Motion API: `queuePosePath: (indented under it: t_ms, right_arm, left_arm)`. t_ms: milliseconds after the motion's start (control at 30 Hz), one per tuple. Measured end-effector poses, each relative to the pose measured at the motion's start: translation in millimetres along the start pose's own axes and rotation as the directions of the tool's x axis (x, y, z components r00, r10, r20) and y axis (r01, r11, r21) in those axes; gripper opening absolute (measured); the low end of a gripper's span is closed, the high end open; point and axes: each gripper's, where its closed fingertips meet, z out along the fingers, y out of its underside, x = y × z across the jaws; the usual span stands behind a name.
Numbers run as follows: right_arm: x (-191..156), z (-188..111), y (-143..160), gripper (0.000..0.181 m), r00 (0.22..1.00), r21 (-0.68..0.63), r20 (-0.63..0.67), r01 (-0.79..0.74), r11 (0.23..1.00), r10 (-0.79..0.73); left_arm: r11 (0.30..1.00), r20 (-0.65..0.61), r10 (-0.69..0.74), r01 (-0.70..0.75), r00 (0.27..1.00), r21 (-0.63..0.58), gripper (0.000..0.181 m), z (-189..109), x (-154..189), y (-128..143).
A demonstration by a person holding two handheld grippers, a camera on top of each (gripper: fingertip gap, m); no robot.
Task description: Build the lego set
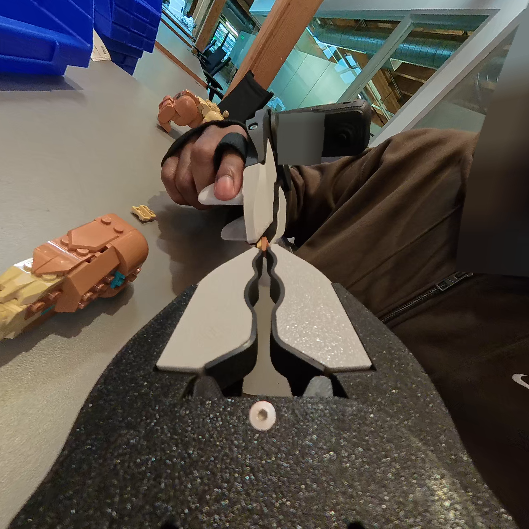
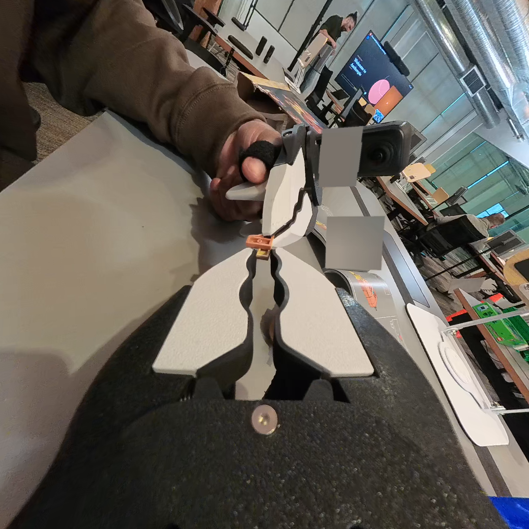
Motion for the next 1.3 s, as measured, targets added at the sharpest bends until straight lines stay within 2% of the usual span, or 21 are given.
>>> queuePosePath:
  t_ms: [567,1300]
  right_arm:
    - [-1.5,-0.4,-1.8,0.009,1.000,0.010,0.013,-0.003,1.000,0.003]
    - [16.6,-0.5,-4.9,0.008,0.982,-0.018,-0.173,0.072,0.997,-0.074]
  left_arm:
    - [1.000,-0.008,0.007,-0.007,1.000,-0.010,0.002,0.6,1.7,1.5]
    - [0.995,0.012,0.048,-0.048,0.999,0.089,0.002,-3.6,-0.1,-13.5]
